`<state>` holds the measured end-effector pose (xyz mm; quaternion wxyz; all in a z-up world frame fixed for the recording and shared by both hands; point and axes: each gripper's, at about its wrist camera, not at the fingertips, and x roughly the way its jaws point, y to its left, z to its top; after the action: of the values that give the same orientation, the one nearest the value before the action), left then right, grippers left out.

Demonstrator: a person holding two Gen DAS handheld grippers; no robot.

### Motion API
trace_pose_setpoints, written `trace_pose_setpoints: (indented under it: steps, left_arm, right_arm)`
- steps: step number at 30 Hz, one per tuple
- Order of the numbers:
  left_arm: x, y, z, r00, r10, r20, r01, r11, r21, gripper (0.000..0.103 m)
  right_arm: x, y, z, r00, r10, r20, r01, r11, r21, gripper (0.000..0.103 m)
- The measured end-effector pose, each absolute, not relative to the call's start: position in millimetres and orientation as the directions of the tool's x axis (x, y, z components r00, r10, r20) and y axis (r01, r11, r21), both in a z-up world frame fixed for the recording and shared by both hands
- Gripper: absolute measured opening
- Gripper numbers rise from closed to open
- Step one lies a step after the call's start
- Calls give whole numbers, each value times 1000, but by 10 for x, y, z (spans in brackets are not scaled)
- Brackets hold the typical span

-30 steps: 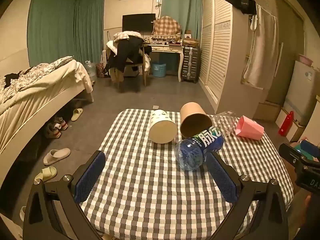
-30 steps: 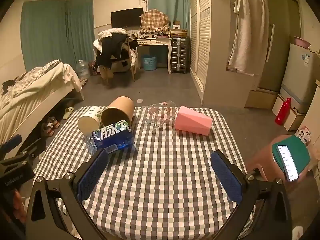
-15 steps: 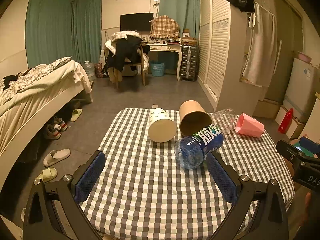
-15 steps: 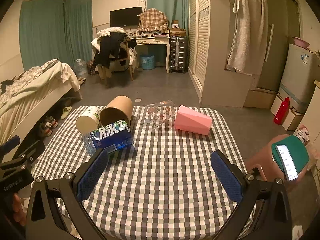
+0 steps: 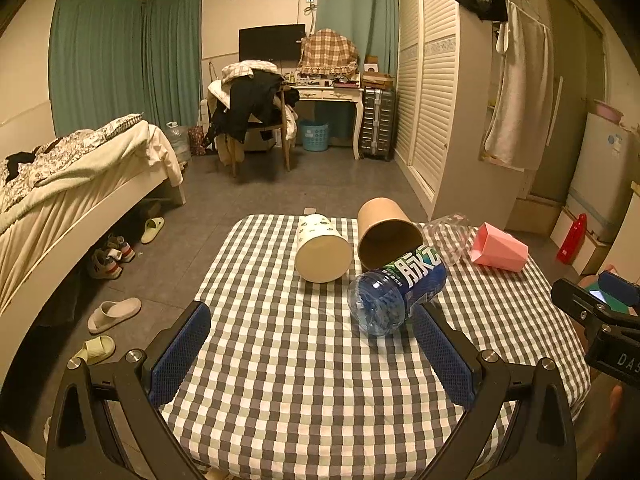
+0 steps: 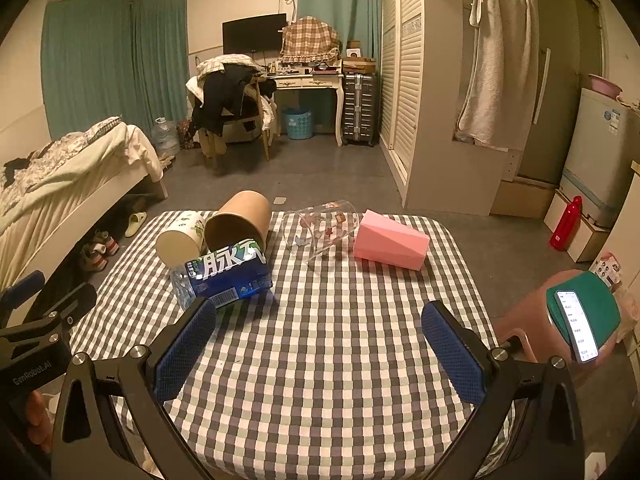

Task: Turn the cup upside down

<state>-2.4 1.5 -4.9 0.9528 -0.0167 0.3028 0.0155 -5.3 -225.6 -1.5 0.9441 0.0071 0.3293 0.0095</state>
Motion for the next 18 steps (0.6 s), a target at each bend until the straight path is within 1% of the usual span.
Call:
trace_pose_setpoints:
  steps: [18]
  left_arm:
    - [-33, 11, -82, 814, 21, -581, -39, 999, -19, 103]
  right_arm:
    - [-55, -2240, -33, 779, 31, -626, -19, 999, 26, 103]
